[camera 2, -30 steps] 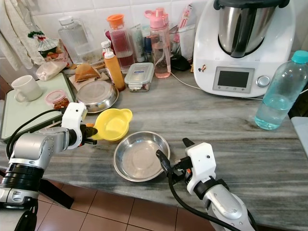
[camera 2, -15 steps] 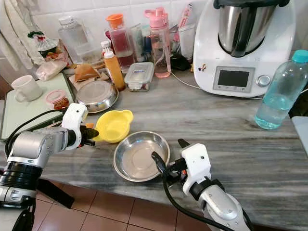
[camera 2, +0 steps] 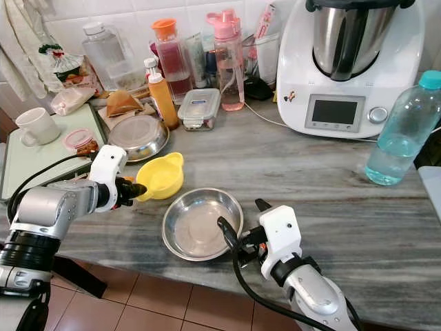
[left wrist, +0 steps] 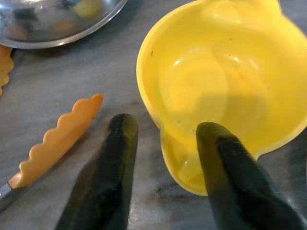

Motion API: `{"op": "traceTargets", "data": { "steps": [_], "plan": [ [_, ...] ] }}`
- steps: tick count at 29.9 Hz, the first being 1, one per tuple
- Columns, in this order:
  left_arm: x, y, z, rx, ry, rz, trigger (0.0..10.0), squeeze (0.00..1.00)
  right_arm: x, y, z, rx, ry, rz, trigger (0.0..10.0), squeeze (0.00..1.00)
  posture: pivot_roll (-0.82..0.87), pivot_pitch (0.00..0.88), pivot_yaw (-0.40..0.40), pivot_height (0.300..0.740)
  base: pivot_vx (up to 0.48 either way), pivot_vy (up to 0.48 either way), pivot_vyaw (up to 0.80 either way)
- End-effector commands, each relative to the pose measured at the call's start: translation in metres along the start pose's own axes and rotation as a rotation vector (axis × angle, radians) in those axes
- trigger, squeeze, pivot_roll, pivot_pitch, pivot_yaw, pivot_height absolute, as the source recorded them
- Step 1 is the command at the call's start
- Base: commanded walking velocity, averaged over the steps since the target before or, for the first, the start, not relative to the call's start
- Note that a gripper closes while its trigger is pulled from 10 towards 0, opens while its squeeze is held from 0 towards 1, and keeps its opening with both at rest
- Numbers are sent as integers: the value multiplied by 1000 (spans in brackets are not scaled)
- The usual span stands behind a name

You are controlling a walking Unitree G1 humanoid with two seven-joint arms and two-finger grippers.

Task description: Setting the table

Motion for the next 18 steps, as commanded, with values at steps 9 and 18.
{"op": "traceTargets", "data": {
  "steps": [9, 18],
  "plan": [
    [-10, 17, -6, 82, 1, 66, 10000, 1000, 5, 1, -2, -3, 19, 5, 10000, 0, -58, 0, 146, 740, 0, 0, 0],
    [-23, 19, -9, 118, 15, 96, 10000, 1000, 5, 0, -1, -1, 25, 0, 10000, 0, -49, 0, 131, 740, 0, 0, 0]
  ]
}}
Point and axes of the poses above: a point about 5 cm out from each wrist's last joint towards the gripper, its own x axis pointing out of the wrist towards the gripper, its own y axis along the axis of the wrist's last joint, z = x × y, the point moved 2 cm from there along x, pointing out of the wrist towards the gripper, and after that the axes turned 12 degrees about x, right-handed, at the moved point
